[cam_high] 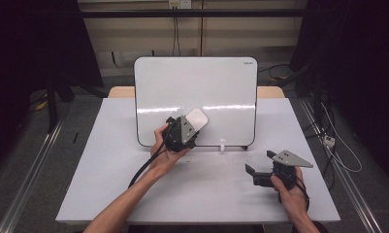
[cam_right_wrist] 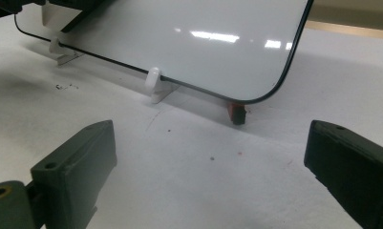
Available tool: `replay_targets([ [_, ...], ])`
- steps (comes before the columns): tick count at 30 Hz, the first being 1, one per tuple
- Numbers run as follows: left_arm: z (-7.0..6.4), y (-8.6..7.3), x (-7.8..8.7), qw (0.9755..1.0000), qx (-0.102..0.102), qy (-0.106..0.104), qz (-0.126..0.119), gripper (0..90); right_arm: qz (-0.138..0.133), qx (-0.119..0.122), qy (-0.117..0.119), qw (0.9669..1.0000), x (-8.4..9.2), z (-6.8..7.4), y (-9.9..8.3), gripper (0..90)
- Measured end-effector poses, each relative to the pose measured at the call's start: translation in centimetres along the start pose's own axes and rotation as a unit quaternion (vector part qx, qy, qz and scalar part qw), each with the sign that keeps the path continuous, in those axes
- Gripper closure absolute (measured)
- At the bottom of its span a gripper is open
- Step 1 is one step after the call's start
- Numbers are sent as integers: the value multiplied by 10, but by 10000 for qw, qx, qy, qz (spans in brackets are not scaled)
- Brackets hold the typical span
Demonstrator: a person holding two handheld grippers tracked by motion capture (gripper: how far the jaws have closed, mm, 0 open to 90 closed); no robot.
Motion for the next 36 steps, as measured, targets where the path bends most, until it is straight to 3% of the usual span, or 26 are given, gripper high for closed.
replay_targets([
  [8,12,10,19,9981,495,-174,-314,311,1,-22,15,10000,-5,1,2,37],
  [16,19,8,27,9974,645,-208,-243,310,-13,42,16,10000,-5,2,2,37],
  [23,29,5,46,9962,820,-82,-270,310,9,52,43,10000,-5,2,2,37],
  [28,46,3,61,9944,989,8,-375,310,-4,32,58,10000,-6,2,3,37],
  [31,56,1,66,9920,1188,120,-400,310,-15,23,40,10000,-7,0,3,36],
  [36,69,-2,73,9915,1214,261,-384,310,8,-45,-30,10000,-8,-1,3,38],
])
Point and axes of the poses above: each handheld gripper's, and its own axes: x roughly backward along the jaws, y roughly out of its top, z roughly to its left, the point moved 3 cm from there along -x, roughly forward along the jaws, and after that the axes turned 2 degrees about z, right-handed, at the moved point
